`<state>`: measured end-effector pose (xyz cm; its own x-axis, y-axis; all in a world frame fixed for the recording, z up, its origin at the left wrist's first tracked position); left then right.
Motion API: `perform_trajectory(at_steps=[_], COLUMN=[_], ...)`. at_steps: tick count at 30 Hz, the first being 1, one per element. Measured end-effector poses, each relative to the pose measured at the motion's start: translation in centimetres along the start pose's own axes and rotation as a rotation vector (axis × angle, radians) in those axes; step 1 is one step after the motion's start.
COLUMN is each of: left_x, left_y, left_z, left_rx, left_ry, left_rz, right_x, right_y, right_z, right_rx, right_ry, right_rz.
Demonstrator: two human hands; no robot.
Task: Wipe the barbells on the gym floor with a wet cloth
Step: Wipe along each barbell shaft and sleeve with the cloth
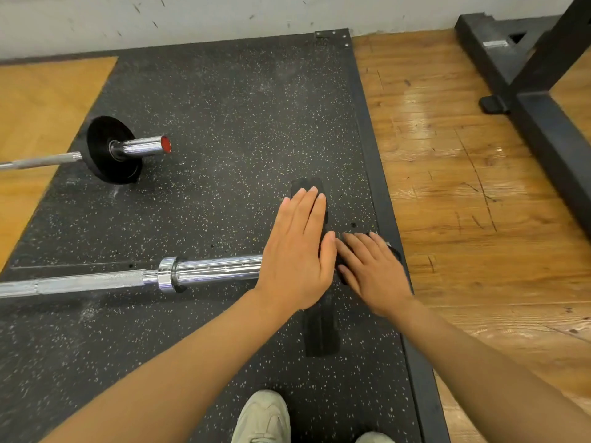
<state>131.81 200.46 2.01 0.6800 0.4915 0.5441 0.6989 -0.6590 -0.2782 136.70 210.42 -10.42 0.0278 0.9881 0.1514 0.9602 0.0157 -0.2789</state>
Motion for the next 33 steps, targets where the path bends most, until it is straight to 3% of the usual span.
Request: perform_trajectory(at_steps=[2,4,7,10,14,18,21,25,30,33], left_x=[0.2,0.3,0.2,0.1,0.0,-0.1,-0.3,-0.4,-0.5,-0.6], left_y=[0.0,0.1,0.0,0.0,-0.1,-0.2,-0.4,-0.5,-0.3,-0.2], left_z=[0.1,0.2,0.2,0.0,-0.1,0.0,0.2,0.1,0.1,0.1], left_rx=[-0.001,0.006,0.017,0.019,0.008,0.021,0.024,0.017,0.017,0.029], left_ry=[-0.004,0.013,0.042,0.064,0.068,0.111,0.130,0.136,0.152,0.183], left_rz=[0.015,0.033,0.039,0.032,0.032,0.010,-0.019,-0.022,-0.007,-0.020], right_x=[2.5,3.9,1.6,-1.6,0.2,4.2,2.3,-1.6,0.6,3.2], right_y=[0.8,0.8,-0.3,-1.0,-0.7,0.5,0.6,-0.5,0.7,1.6], right_z=[0.0,-0.3,-0.6,-0.1,0.1,0.2,-0.2,0.1,0.6,0.6], right_rx=[-0.018,-0.025,0.008,0.016,-0.021,-0.028,0.036,0.046,0.031,0.025], right_ry=[0.012,0.013,0.029,-0.077,-0.007,0.006,0.036,-0.040,-0.005,-0.026], right_rz=[0.039,0.214,0.372,0.206,-0.004,0.189,0.357,0.195,0.016,0.071])
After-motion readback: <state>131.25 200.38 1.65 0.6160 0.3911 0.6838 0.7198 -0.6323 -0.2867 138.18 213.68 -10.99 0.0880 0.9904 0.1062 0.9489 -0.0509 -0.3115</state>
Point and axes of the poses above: each hand's wrist, its own y-axis away from the middle knuckle, its own z-axis out of the palm, x = y × z, the point moved 10 cm from there along -y, towards the middle knuckle, and after that the axes turned 11 degrees about y, right-handed, at the moved point
